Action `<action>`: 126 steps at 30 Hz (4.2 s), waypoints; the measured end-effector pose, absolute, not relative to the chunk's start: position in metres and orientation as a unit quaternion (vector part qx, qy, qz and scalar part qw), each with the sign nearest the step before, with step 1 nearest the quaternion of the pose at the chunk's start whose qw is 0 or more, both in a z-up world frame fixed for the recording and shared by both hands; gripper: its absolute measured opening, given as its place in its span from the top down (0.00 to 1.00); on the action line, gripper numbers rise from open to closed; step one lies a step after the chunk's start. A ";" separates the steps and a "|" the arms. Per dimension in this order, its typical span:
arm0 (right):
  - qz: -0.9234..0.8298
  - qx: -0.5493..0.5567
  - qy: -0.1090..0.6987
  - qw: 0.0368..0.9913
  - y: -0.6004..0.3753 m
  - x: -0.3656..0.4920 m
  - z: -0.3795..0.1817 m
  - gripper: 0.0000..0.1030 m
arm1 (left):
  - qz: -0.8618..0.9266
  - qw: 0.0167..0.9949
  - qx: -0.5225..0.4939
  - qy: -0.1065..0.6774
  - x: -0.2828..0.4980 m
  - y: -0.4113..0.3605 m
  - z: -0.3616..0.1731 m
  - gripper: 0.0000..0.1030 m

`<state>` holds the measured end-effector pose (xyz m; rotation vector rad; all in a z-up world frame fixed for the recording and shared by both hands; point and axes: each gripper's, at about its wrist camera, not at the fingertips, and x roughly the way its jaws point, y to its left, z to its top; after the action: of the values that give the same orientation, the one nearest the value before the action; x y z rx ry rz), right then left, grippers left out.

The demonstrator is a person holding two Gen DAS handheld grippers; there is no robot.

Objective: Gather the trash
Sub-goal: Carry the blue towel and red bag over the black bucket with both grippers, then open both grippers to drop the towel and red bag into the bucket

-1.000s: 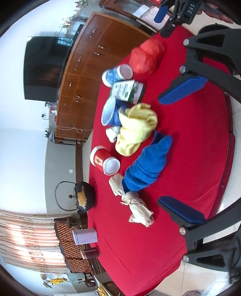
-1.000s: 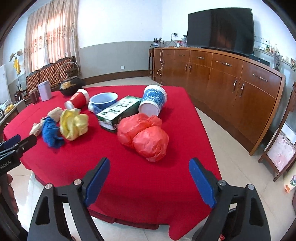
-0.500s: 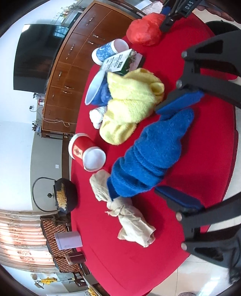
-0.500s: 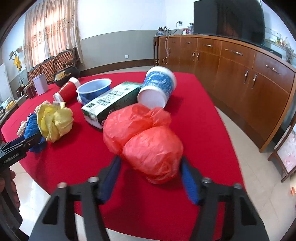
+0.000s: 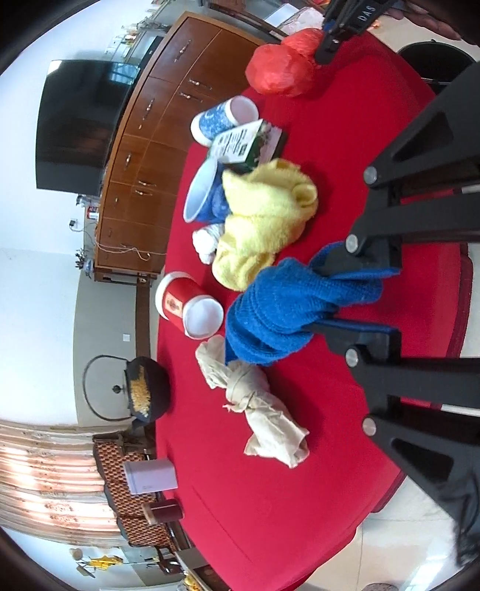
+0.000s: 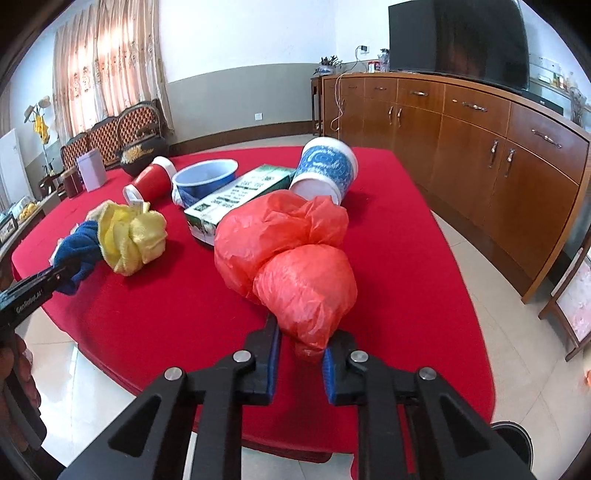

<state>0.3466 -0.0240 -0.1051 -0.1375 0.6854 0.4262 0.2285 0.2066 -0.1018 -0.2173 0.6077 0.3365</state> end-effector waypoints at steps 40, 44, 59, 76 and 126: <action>0.037 0.023 0.312 0.949 -0.246 0.196 -0.071 0.80 | -0.080 0.957 -0.036 0.278 0.171 -0.032 -0.061 0.81; 0.012 0.033 0.314 0.949 -0.274 0.186 -0.073 0.80 | -0.109 0.954 -0.026 0.280 0.174 -0.059 -0.062 0.81; -0.050 0.069 0.338 0.937 -0.351 0.161 -0.101 0.80 | -0.203 0.930 0.014 0.306 0.181 -0.156 -0.079 0.81; -0.066 0.087 0.364 0.925 -0.382 0.166 -0.135 0.80 | -0.228 0.915 0.031 0.331 0.190 -0.202 -0.105 0.81; -0.086 0.073 0.432 0.895 -0.370 0.238 -0.217 0.09 | -0.098 0.929 0.028 0.355 0.209 -0.134 -0.133 0.07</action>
<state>0.2377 -0.3697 -0.2168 0.1507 0.8948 -0.1779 0.2087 -0.1342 -0.1329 0.0574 0.7276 -0.2003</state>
